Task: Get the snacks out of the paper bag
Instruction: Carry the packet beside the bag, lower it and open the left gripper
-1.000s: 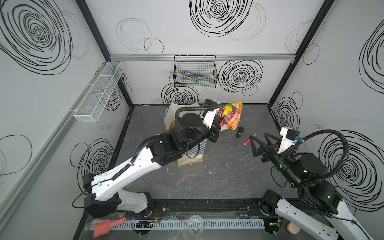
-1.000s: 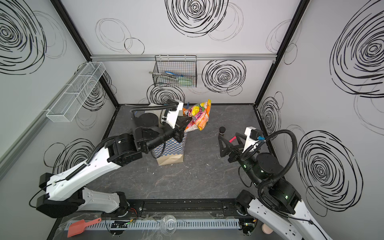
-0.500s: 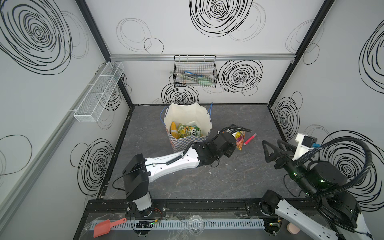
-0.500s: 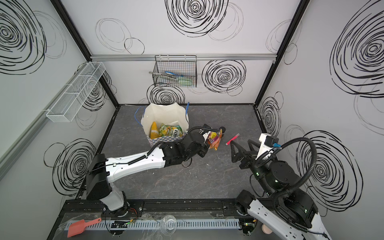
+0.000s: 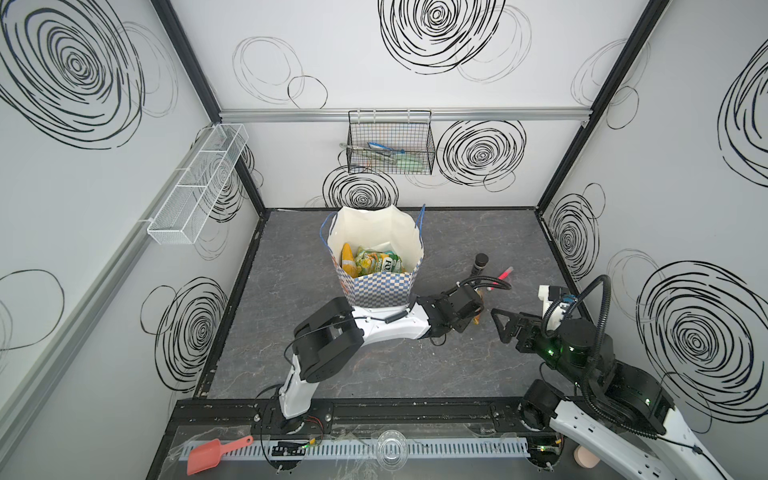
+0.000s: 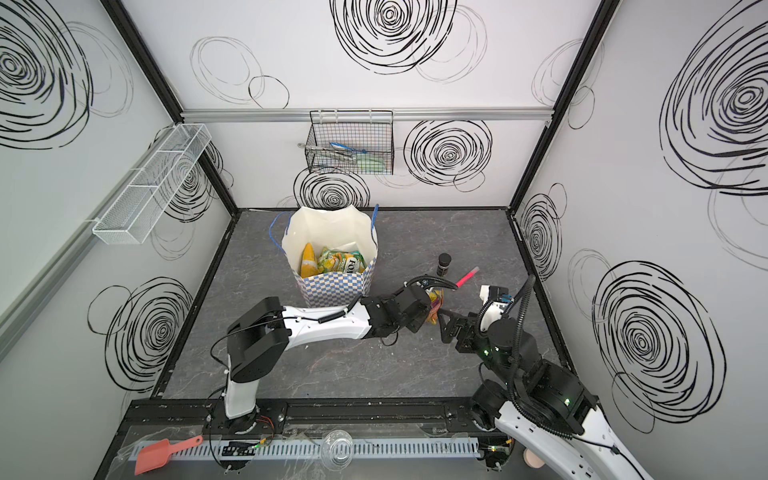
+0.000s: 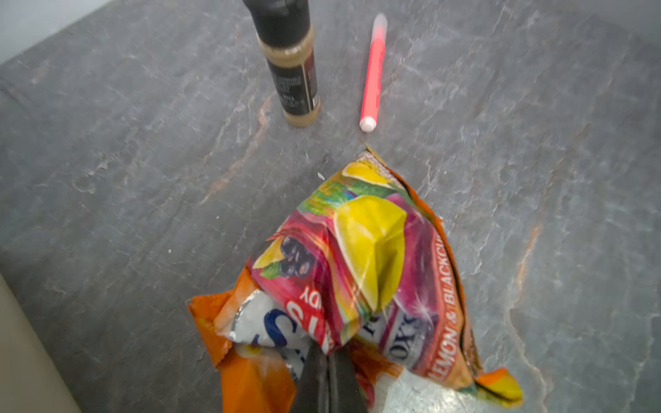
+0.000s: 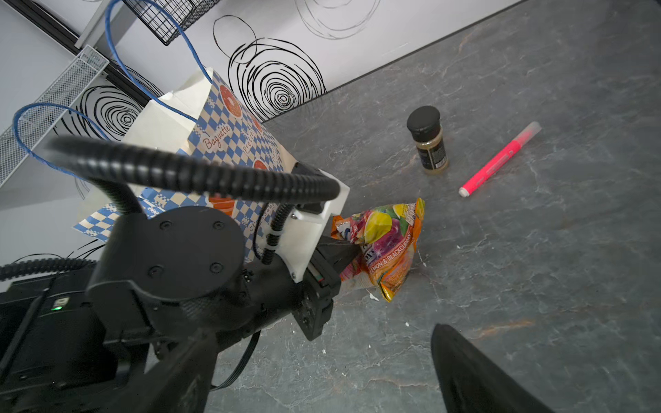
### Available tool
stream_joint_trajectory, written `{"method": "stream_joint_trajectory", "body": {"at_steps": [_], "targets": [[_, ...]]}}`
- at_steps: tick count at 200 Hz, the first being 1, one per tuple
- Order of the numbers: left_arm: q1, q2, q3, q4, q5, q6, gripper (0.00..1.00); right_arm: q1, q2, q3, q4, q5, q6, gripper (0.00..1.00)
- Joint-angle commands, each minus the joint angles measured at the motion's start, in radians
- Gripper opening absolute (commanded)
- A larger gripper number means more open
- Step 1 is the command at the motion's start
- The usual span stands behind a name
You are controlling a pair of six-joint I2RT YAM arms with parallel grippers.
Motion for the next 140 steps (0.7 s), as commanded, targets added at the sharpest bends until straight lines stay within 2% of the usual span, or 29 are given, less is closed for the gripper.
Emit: {"method": "stream_joint_trajectory", "body": {"at_steps": [1, 5, 15, 46, 82, 140], "targets": [[0.015, 0.022, 0.005, 0.081, 0.030, -0.020, 0.01, 0.006, -0.009, -0.030, -0.050, -0.025, 0.069, 0.97], [0.017, 0.026, 0.004, 0.084, 0.035, -0.019, 0.02, 0.006, -0.010, -0.036, -0.052, -0.030, 0.073, 0.97], [0.025, 0.032, -0.001, 0.088, 0.046, -0.022, 0.15, 0.005, -0.010, -0.048, -0.058, -0.043, 0.077, 0.97], [0.030, 0.004, -0.045, 0.136, 0.064, -0.019, 0.36, 0.005, -0.003, -0.071, -0.061, -0.063, 0.084, 0.97], [0.030, -0.048, -0.059, 0.150, 0.072, -0.017, 0.48, 0.005, -0.004, -0.067, -0.046, -0.048, 0.072, 0.97], [0.029, -0.219, -0.034, 0.147, 0.099, -0.006, 0.77, 0.005, -0.064, -0.033, 0.018, -0.024, 0.037, 0.97]]}}
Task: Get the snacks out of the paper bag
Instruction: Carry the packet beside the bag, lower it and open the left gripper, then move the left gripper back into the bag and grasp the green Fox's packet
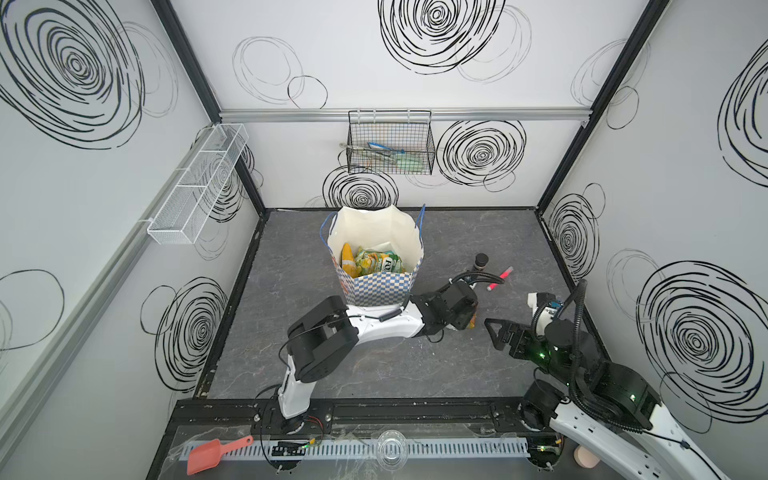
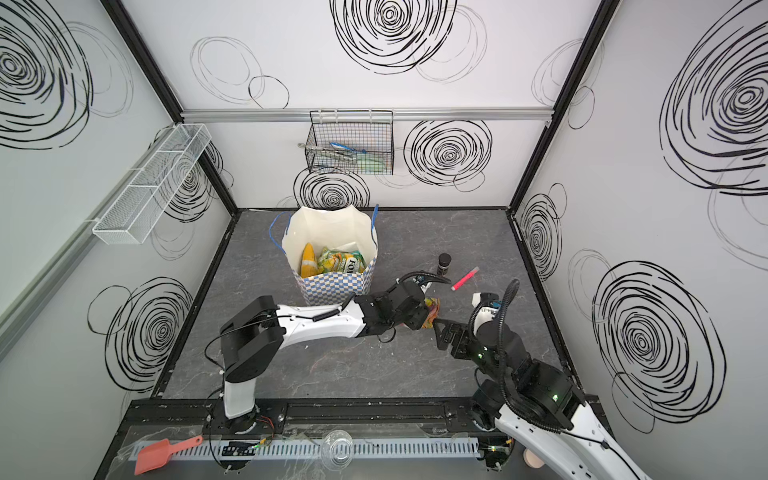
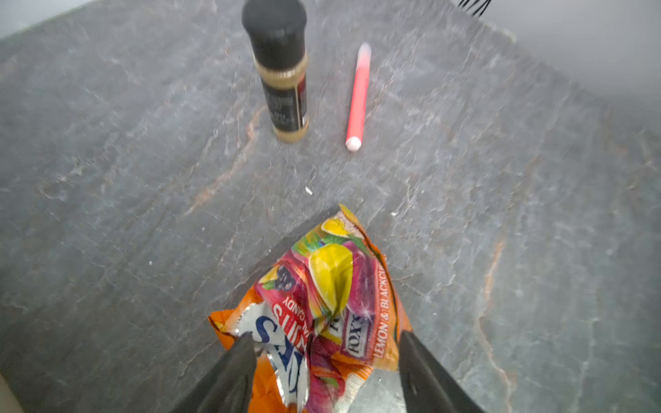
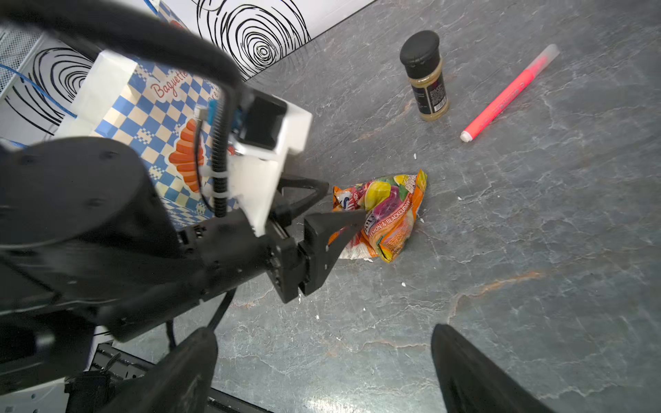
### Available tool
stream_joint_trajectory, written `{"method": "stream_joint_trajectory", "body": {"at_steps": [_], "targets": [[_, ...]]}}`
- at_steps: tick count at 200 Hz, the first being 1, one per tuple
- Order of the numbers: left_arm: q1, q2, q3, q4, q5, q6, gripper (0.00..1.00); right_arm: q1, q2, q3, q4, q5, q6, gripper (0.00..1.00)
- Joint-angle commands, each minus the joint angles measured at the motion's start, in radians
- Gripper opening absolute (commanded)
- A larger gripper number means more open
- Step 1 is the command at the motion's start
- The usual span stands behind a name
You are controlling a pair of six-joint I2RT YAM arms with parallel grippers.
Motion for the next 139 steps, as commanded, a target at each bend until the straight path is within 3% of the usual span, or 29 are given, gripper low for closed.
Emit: {"method": "stream_joint_trajectory", "body": {"at_steps": [1, 29, 86, 115, 139], "targets": [[0.002, -0.120, 0.022, 0.052, 0.024, 0.004, 0.78, 0.006, -0.046, 0.034, 0.052, 0.030, -0.016, 0.97], [0.012, -0.224, 0.057, 0.054, 0.041, 0.010, 0.85, 0.005, -0.107, 0.044, 0.130, 0.030, -0.058, 0.97], [0.072, -0.417, 0.157, 0.016, 0.012, 0.054, 0.90, 0.006, -0.108, 0.035, 0.186, -0.008, -0.089, 0.97], [0.158, -0.510, 0.158, 0.008, -0.029, 0.060, 0.90, 0.005, -0.105, 0.027, 0.204, -0.022, -0.090, 0.97], [0.280, -0.546, 0.155, -0.057, -0.019, 0.026, 0.90, 0.005, -0.091, 0.017, 0.228, -0.031, -0.094, 0.97]]}}
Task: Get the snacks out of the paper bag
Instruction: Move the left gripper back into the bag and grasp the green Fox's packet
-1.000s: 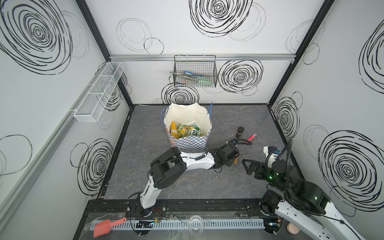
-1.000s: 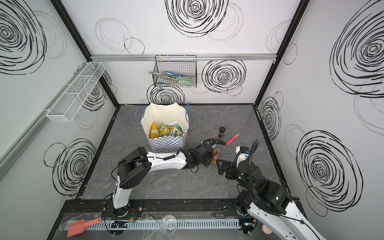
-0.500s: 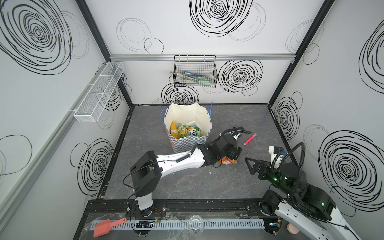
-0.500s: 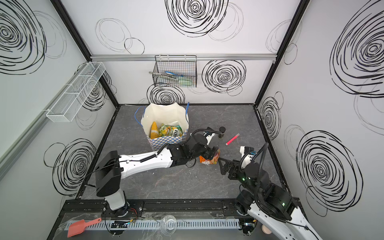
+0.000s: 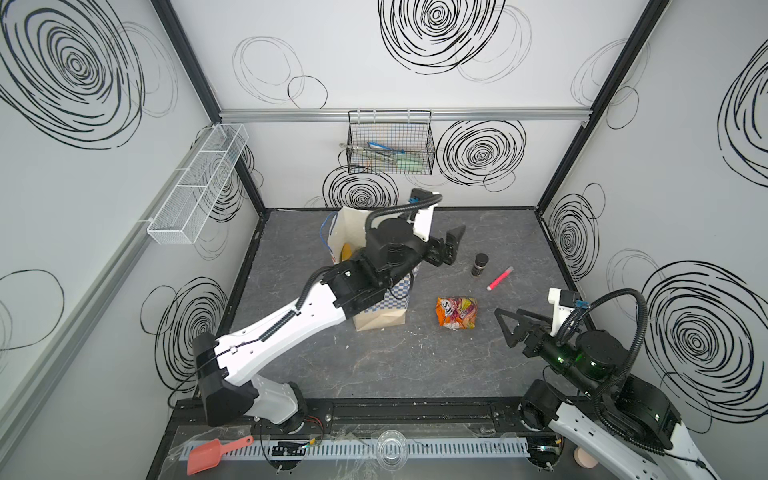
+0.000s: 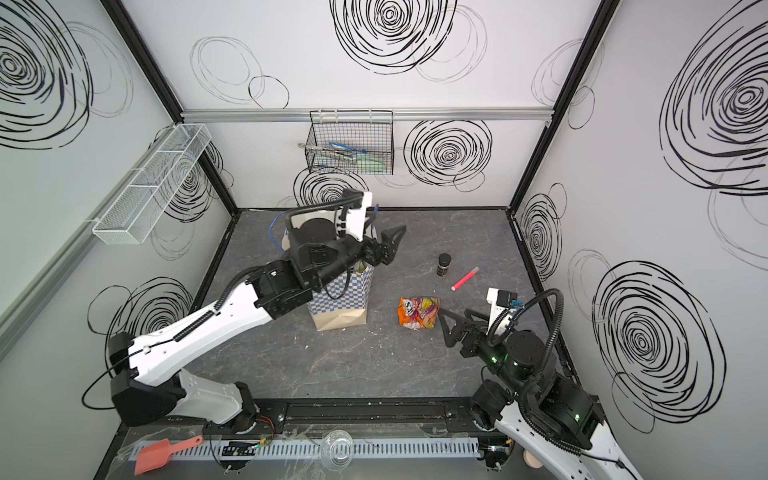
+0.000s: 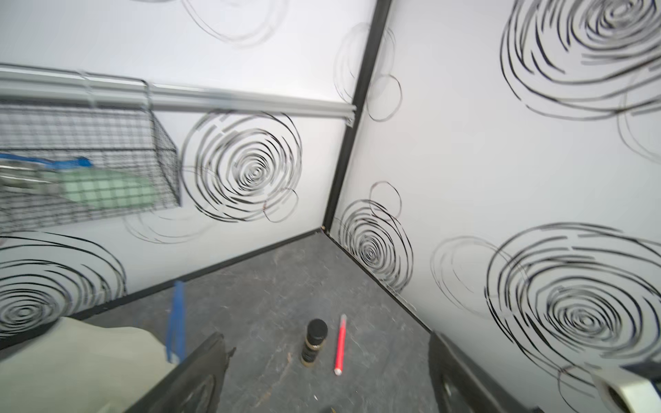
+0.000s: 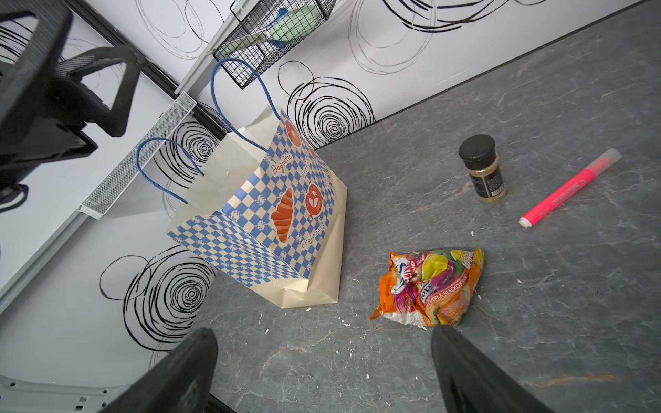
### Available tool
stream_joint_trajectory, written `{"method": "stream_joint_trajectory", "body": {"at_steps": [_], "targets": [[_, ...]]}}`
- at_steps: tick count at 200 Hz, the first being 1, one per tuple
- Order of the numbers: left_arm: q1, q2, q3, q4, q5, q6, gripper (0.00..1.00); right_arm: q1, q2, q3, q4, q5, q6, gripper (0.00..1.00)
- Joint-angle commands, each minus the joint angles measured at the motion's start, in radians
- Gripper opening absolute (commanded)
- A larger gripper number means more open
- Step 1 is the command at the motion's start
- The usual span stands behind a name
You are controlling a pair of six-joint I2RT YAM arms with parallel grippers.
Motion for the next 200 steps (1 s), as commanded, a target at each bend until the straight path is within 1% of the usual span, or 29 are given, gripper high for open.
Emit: {"method": "stream_joint_trajectory", "body": {"at_steps": [1, 34, 46, 71, 87, 106, 138, 152, 200], "targets": [[0.107, -0.033, 0.016, -0.056, -0.020, -0.015, 0.90, 0.006, 0.015, -0.012, 0.057, -0.013, -0.012, 0.97], [0.255, -0.045, -0.019, -0.170, 0.014, -0.031, 0.90, 0.005, 0.063, -0.019, 0.088, -0.038, -0.028, 0.97], [0.302, -0.041, -0.041, -0.200, 0.048, -0.036, 0.89, 0.006, 0.078, -0.026, 0.103, -0.047, -0.031, 0.97], [0.369, -0.008, -0.065, -0.273, 0.098, -0.034, 0.86, 0.006, 0.102, -0.043, 0.138, -0.062, -0.032, 0.97], [0.388, 0.029, -0.072, -0.314, 0.099, -0.018, 0.85, 0.005, 0.119, -0.043, 0.150, -0.070, -0.033, 0.97], [0.405, 0.082, -0.078, -0.349, 0.134, 0.009, 0.85, 0.005, 0.139, -0.039, 0.161, -0.086, -0.038, 0.97], [0.410, 0.178, -0.064, -0.407, 0.193, 0.042, 0.83, 0.004, 0.170, -0.040, 0.163, -0.108, -0.043, 0.97], [0.409, 0.217, -0.059, -0.426, 0.202, 0.055, 0.83, 0.005, 0.180, -0.041, 0.162, -0.119, -0.042, 0.97], [0.413, 0.326, -0.084, -0.409, 0.224, 0.062, 0.84, 0.005, 0.211, -0.003, 0.142, -0.159, -0.059, 0.97]]}}
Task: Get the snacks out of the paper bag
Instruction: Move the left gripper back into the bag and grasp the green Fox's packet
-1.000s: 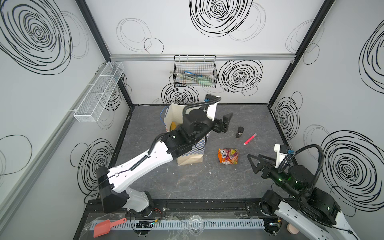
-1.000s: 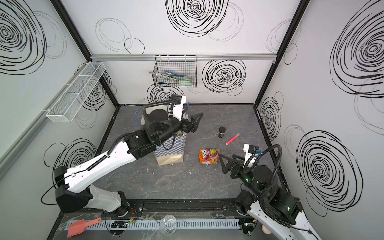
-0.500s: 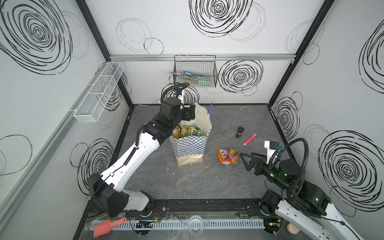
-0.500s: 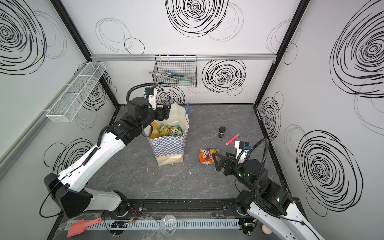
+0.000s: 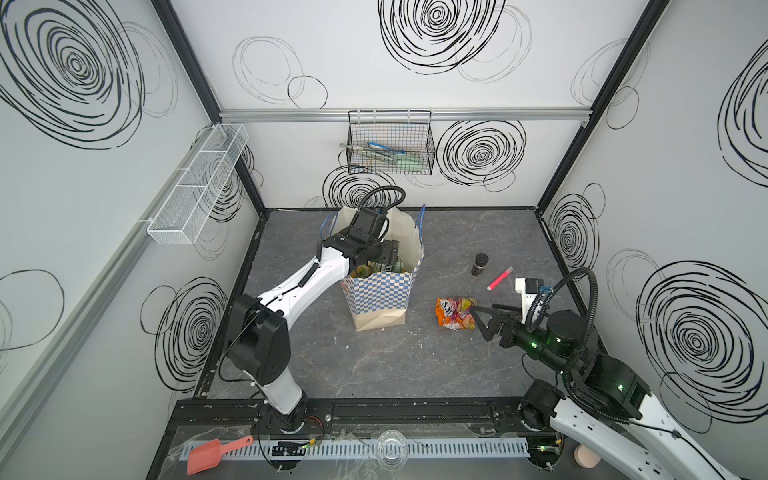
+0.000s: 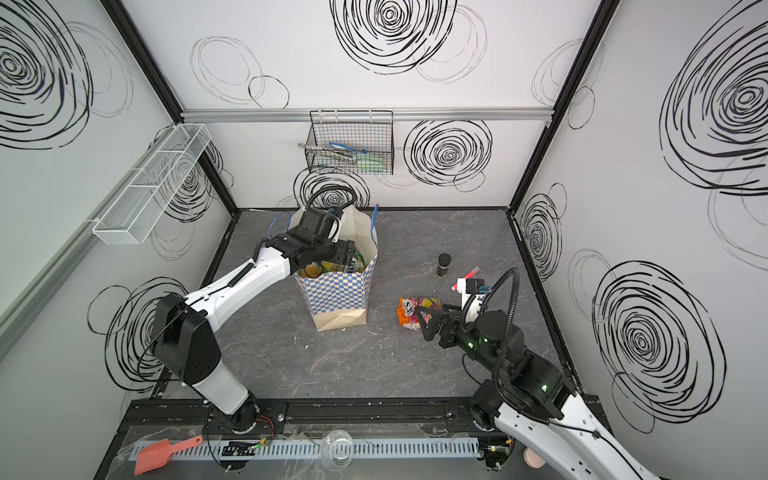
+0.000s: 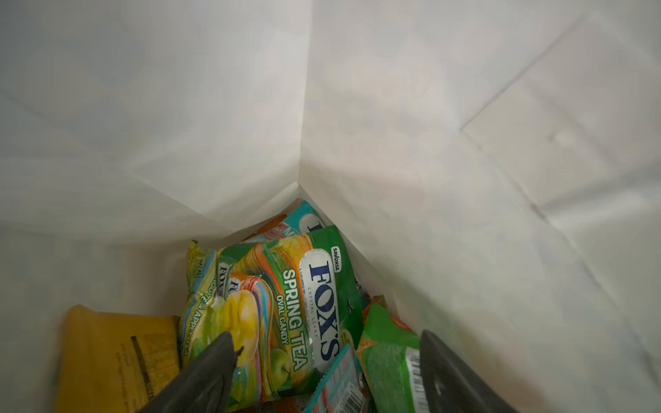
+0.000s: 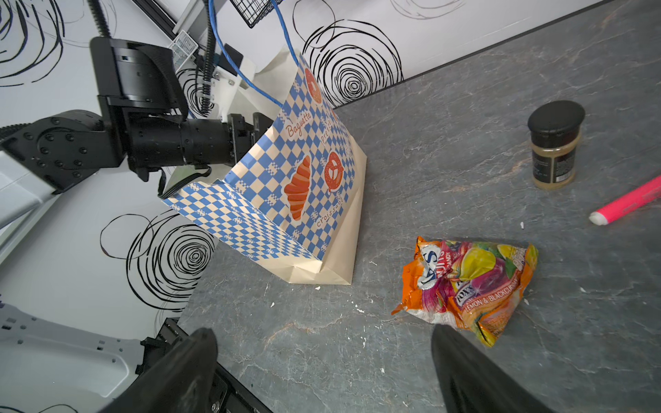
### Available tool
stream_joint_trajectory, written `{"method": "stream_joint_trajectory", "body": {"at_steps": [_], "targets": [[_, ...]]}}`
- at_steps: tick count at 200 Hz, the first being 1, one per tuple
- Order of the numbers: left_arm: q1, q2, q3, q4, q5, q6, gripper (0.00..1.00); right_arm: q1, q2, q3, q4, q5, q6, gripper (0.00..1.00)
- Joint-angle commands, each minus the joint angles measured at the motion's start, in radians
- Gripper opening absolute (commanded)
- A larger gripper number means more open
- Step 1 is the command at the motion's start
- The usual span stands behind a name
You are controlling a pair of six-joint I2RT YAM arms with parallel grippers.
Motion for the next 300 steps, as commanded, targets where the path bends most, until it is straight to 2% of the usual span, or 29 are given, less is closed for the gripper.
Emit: {"method": "stream_joint_trajectory", "body": {"at_steps": [1, 67, 122, 201, 222, 235, 300], "targets": [[0.011, 0.031, -0.016, 0.010, 0.028, 0.017, 0.84, 0.004, 0.021, 0.033, 0.008, -0.028, -0.023, 0.97], [0.033, 0.124, -0.024, -0.013, -0.067, 0.026, 0.86, 0.006, 0.235, 0.185, 0.067, -0.136, -0.117, 0.98], [0.052, 0.192, -0.025, -0.014, -0.195, 0.036, 0.88, 0.007, 0.252, 0.202, 0.125, -0.141, -0.136, 0.98], [0.092, 0.297, -0.017, 0.002, -0.089, 0.019, 0.85, 0.009, 0.206, 0.178, 0.115, -0.129, -0.113, 0.97], [0.099, 0.303, -0.025, 0.014, -0.075, 0.012, 0.78, 0.009, 0.202, 0.179, 0.107, -0.122, -0.116, 0.97], [0.099, 0.296, -0.035, 0.028, -0.064, 0.005, 0.70, 0.009, 0.200, 0.175, 0.107, -0.117, -0.117, 0.97], [0.095, 0.238, -0.058, 0.051, -0.033, -0.005, 0.12, 0.009, 0.199, 0.171, 0.113, -0.113, -0.116, 0.97]]}}
